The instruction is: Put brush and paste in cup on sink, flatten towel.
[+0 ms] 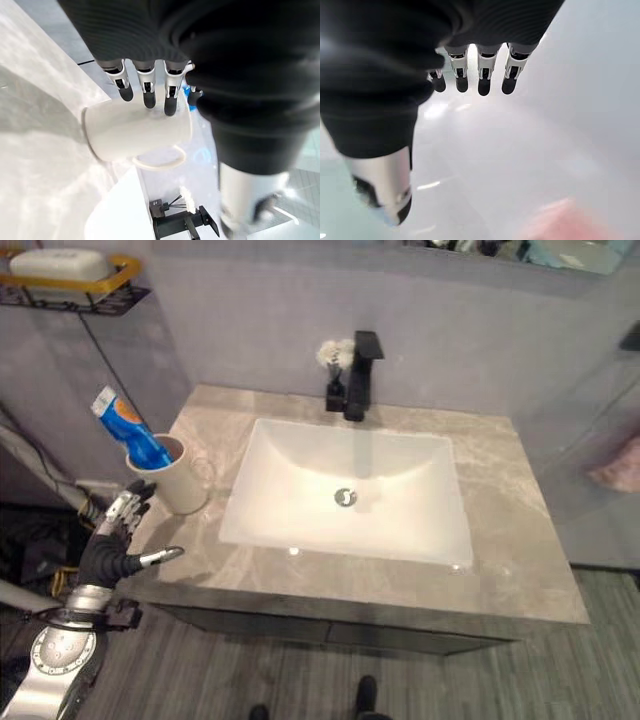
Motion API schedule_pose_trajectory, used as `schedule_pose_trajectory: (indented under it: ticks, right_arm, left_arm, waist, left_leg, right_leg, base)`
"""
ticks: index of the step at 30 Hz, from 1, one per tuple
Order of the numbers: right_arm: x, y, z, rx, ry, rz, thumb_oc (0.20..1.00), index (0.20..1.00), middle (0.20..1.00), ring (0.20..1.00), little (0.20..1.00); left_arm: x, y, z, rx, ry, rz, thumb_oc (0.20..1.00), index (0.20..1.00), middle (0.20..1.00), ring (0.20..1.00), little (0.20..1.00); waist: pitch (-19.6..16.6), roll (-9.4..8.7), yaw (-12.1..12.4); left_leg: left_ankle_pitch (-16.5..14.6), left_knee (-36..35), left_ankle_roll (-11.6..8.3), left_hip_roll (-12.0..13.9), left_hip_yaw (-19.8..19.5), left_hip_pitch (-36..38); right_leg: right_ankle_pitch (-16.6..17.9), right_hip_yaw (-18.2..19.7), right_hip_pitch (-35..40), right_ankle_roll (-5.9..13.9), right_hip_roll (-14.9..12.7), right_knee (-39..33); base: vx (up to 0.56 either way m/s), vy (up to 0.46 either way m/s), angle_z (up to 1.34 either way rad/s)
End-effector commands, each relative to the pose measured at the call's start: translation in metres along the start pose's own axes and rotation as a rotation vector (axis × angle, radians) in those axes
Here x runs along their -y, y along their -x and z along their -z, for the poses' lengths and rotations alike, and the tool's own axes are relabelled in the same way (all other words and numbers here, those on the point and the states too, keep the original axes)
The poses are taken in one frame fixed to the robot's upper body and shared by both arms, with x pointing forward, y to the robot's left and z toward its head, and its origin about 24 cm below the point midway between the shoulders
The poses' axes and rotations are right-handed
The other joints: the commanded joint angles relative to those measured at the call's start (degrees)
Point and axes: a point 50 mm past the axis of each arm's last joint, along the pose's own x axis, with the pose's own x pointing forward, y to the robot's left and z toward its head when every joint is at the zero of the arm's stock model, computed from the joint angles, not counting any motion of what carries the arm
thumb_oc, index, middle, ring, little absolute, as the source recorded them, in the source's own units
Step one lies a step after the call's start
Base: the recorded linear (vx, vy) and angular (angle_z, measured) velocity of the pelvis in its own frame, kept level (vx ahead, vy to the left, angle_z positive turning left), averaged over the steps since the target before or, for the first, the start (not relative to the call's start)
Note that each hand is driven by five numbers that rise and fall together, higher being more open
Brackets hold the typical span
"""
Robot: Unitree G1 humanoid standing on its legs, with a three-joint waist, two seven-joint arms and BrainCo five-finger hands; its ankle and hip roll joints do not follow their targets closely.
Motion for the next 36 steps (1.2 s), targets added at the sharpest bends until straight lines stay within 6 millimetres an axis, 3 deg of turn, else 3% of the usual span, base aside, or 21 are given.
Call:
schedule_pose_trajectory:
  ticks: [1,2,3,4,7,11,14,15,16,17,19,23,30,36]
  right_arm:
    - [0.013,0.002,0.031,-0.161,0.01,0.121,1.0,1.0,1.0,1.0,1.0]
    - [0.013,0.014,0.05,-0.248,0.04,0.11,1.0,1.0,1.0,1.0,1.0]
    - [0.013,0.014,0.05,-0.248,0.04,0.11,1.0,1.0,1.0,1.0,1.0]
    - [0.019,0.043,0.091,-0.471,0.069,0.102,1.0,1.0,1.0,1.0,1.0]
    - [0.028,0.083,0.133,-0.76,0.064,0.108,1.0,1.0,1.0,1.0,1.0]
    - [0.031,0.151,0.165,-1.09,0.094,-0.01,1.0,1.0,1.0,1.0,1.0]
    - [0.031,0.196,0.175,-1.295,0.079,-0.126,1.0,1.0,1.0,1.0,1.0]
    - [0.03,0.209,0.176,-1.33,0.127,-0.21,1.0,1.0,1.0,1.0,1.0]
    - [0.019,0.229,0.172,-1.332,0.215,-0.411,1.0,1.0,1.0,1.0,1.0]
    - [0.016,0.229,0.171,-1.313,0.246,-0.459,1.0,1.0,1.0,1.0,1.0]
    - [-0.002,0.247,0.163,-1.21,0.358,-0.778,1.0,1.0,1.0,1.0,1.0]
    - [-0.035,0.261,0.145,-0.954,0.452,-1.167,1.0,1.0,1.0,1.0,1.0]
    - [-0.076,0.272,0.112,-0.662,0.421,-1.442,1.0,1.0,1.0,1.0,1.0]
    - [-0.089,0.276,0.1,-0.593,0.404,-1.499,1.0,1.0,1.0,1.0,1.0]
  left_arm:
    - [-0.012,-0.001,-0.005,0.031,0.024,-0.064,0.2,0.2,0.2,0.2,0.2]
    - [-0.012,-0.001,-0.002,0.016,0.036,-0.073,0.2,0.2,0.2,0.2,0.2]
    - [-0.012,-0.001,-0.002,0.016,0.036,-0.073,0.2,0.2,0.2,0.2,0.2]
    - [-0.012,0.001,0.003,-0.011,0.049,-0.078,0.2,0.2,0.2,0.2,0.2]
    - [-0.012,0.0,0.006,-0.025,0.045,-0.074,0.2,0.2,0.2,0.2,0.2]
    - [-0.009,-0.001,0.007,-0.029,0.07,-0.07,0.2,0.2,0.2,0.2,0.2]
    - [-0.007,0.0,0.014,-0.059,0.112,-0.076,0.2,0.2,0.2,0.2,0.2]
    - [-0.006,-0.002,0.014,-0.055,0.127,-0.071,0.2,0.2,0.2,0.2,0.2]
    - [-0.004,-0.004,0.016,-0.064,0.148,-0.072,0.2,0.2,0.2,0.2,0.2]
    - [-0.003,-0.006,0.017,-0.064,0.16,-0.07,0.2,0.2,0.2,0.2,0.2]
    - [0.0,-0.009,0.018,-0.067,0.2,-0.061,0.2,0.2,0.2,0.2,0.2]
    - [0.001,-0.013,0.023,-0.085,0.247,-0.063,0.2,0.2,0.2,0.2,0.2]
    - [-0.002,-0.028,0.019,-0.061,0.248,-0.086,0.2,0.2,0.2,0.2,0.2]
    - [-0.002,-0.049,0.01,-0.002,0.242,-0.116,0.2,0.2,0.2,0.2,0.2]
  waist:
    - [-0.67,1.76,-1.04]
    - [-0.7,2.03,-1.16]
    - [-0.7,2.03,-1.16]
    - [-0.34,2.32,-1.46]
    - [0.06,2.79,-1.24]
    - [0.97,3.59,-0.69]
    - [1.59,3.96,-0.23]
    - [1.82,4.06,-0.05]
    - [2.27,4.15,0.12]
    - [2.45,4.34,0.13]
    - [3.22,4.67,0.19]
    - [3.89,5.22,-0.02]
    - [5.1,6.22,-0.41]
    - [5.6,6.95,-0.75]
  left_leg:
    - [2.9,0.06,1.21,0.25,-3.04,-4.34]
    - [2.56,0.06,1.21,0.18,-3.06,-4.19]
    - [2.56,0.06,1.21,0.18,-3.06,-4.19]
    - [2.73,0.06,1.33,-0.01,-2.86,-4.01]
    - [2.25,0.06,1.28,-0.39,-2.93,-3.78]
    - [2.38,0.06,1.1,-0.61,-2.84,-3.82]
    - [2.68,0.06,0.82,-0.53,-2.68,-3.96]
    - [2.78,0.06,0.75,-0.53,-2.62,-4.06]
    - [3.05,0.06,0.62,-0.5,-2.5,-4.14]
    - [3.19,0.06,0.53,-0.48,-2.44,-4.35]
    - [3.48,0.06,0.36,-0.36,-2.22,-4.34]
    - [4.48,0.06,0.01,-0.14,-1.91,-5.67]
    - [5.26,0.06,-0.48,-0.09,-1.55,-7.58]
    - [5.68,0.06,-0.97,0.15,-1.37,-9.04]
  right_leg:
    - [-2.49,0.32,6.97,4.05,-2.73,1.4]
    - [-2.62,0.55,7.05,4.13,-2.83,1.35]
    - [-2.62,0.55,7.05,4.13,-2.83,1.35]
    - [-2.42,0.67,7.09,4.06,-2.98,1.67]
    - [-2.61,0.64,7.34,4.19,-3.23,1.59]
    - [-2.57,0.5,7.38,4.14,-3.44,1.35]
    - [-2.68,0.28,7.34,4.07,-3.49,1.13]
    - [-2.65,0.2,7.29,4.01,-3.48,1.07]
    - [-2.55,0.2,7.19,3.93,-3.43,1.02]
    - [-2.49,0.24,7.0,3.89,-3.42,0.97]
    - [-2.55,0.3,6.9,3.73,-3.33,1.03]
    - [-2.15,0.62,5.57,3.31,-3.12,0.99]
    - [-1.46,1.25,3.69,3.2,-3.05,0.3]
    - [-1.24,1.27,2.2,3.28,-3.03,-0.05]
  base:
    - [0.02,0.021,-0.15]
    - [0.01,0.021,-0.11]
    - [0.02,0.016,-0.06]
    - [0.02,0.015,-0.04]
    - [0.01,0.006,0.0]
    - [0.0,0.0,0.0]
    - [0.0,0.0,0.0]
    - [-0.04,-0.018,0.0]
    - [-0.04,-0.015,0.02]
    - [-0.03,-0.014,0.01]
    - [0.0,0.0,0.0]
    - [0.0,0.0,0.0]
    - [0.0,-0.003,-0.01]
    - [0.01,-0.032,-0.05]
